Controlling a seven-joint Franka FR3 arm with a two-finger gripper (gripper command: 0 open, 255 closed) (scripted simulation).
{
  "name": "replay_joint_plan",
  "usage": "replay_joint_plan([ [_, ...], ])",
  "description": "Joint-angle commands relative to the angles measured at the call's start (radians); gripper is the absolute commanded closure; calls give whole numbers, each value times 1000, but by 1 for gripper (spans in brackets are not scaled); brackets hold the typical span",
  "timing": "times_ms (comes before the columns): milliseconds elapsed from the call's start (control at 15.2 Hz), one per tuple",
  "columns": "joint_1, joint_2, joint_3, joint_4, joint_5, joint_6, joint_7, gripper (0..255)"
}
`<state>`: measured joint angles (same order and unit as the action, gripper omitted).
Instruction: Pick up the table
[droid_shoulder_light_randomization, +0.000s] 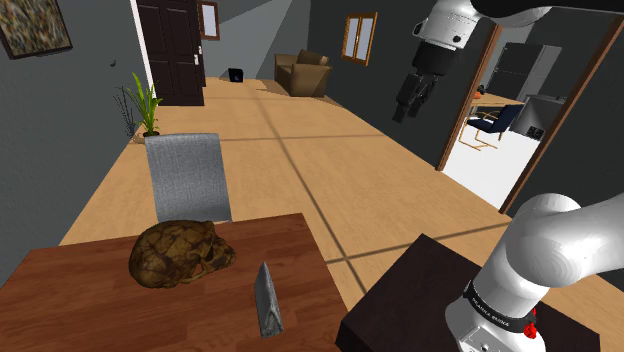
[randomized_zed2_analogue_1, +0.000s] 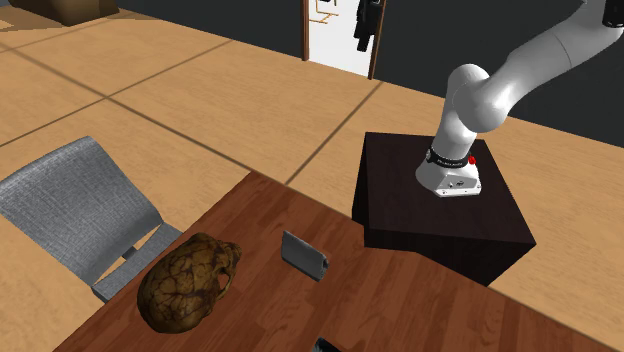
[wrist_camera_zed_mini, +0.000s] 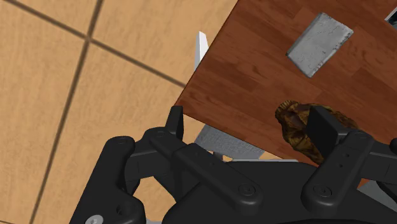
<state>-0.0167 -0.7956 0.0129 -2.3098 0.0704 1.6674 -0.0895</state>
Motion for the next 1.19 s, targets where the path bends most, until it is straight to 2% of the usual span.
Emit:
replay_joint_plan([
  [0, 0, 0, 0, 0, 0, 0, 0, 0],
  [528, 9, 93, 126, -141, 82, 204, 185, 0],
  [1122, 17, 316, 272, -198, 155, 457, 389, 0],
])
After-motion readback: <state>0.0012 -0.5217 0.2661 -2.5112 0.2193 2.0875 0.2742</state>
